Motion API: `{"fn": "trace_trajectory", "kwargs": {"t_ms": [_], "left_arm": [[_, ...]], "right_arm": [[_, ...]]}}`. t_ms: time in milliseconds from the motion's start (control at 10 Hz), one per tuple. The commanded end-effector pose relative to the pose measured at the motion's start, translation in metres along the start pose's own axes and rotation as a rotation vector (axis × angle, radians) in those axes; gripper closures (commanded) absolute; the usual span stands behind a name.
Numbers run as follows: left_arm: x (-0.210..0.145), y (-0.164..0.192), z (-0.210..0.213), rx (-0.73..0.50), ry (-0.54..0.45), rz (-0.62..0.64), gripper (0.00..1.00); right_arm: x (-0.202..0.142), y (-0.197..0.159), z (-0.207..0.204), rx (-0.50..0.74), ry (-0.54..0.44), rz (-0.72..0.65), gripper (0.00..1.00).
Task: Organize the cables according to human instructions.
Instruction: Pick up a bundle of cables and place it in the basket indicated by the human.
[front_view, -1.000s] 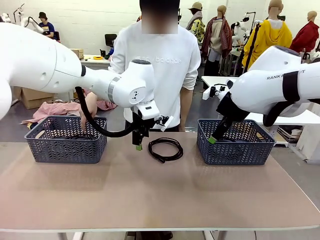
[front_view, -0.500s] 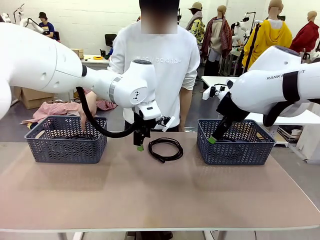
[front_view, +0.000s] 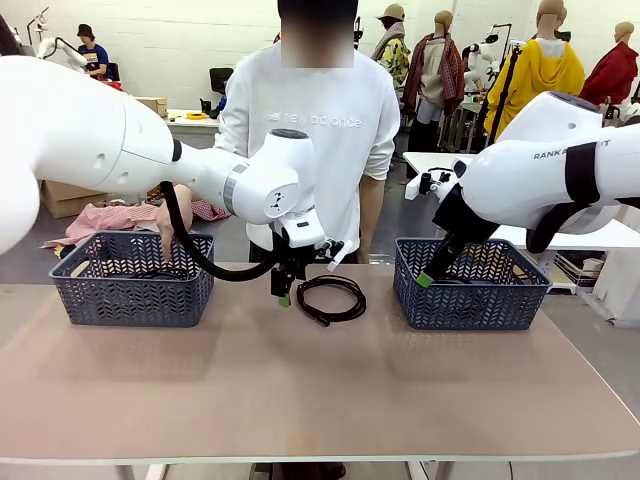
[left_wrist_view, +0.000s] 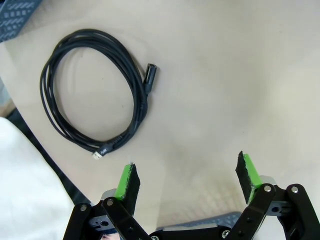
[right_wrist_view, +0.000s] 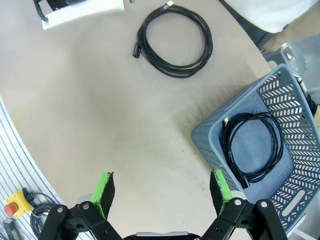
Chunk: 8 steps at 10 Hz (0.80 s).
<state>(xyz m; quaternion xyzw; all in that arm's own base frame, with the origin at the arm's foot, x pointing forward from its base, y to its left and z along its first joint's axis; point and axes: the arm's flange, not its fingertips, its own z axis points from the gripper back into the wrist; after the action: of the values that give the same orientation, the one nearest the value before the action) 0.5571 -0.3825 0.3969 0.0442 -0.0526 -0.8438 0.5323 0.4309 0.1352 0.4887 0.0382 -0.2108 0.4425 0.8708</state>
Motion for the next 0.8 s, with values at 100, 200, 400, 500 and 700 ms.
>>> {"fn": "trace_trajectory", "kwargs": {"t_ms": [100, 200, 400, 500, 700], "left_arm": [[0.003, 0.016, -0.012, -0.017, 0.000, -0.128, 0.00], [0.004, 0.019, -0.018, -0.037, -0.003, -0.145, 0.00], [0.008, 0.026, -0.029, -0.074, -0.003, -0.177, 0.00], [0.009, 0.030, -0.033, -0.082, -0.004, -0.190, 0.00], [0.010, 0.038, -0.045, -0.094, -0.001, -0.190, 0.00]], "right_arm": [[0.001, -0.002, 0.001, -0.014, 0.010, -0.008, 0.00], [0.001, -0.002, 0.001, -0.014, 0.010, -0.008, 0.00], [0.001, -0.002, 0.001, -0.014, 0.010, -0.008, 0.00], [0.001, -0.002, 0.001, -0.014, 0.010, -0.008, 0.00], [0.001, -0.002, 0.001, -0.014, 0.010, -0.008, 0.00]]}}
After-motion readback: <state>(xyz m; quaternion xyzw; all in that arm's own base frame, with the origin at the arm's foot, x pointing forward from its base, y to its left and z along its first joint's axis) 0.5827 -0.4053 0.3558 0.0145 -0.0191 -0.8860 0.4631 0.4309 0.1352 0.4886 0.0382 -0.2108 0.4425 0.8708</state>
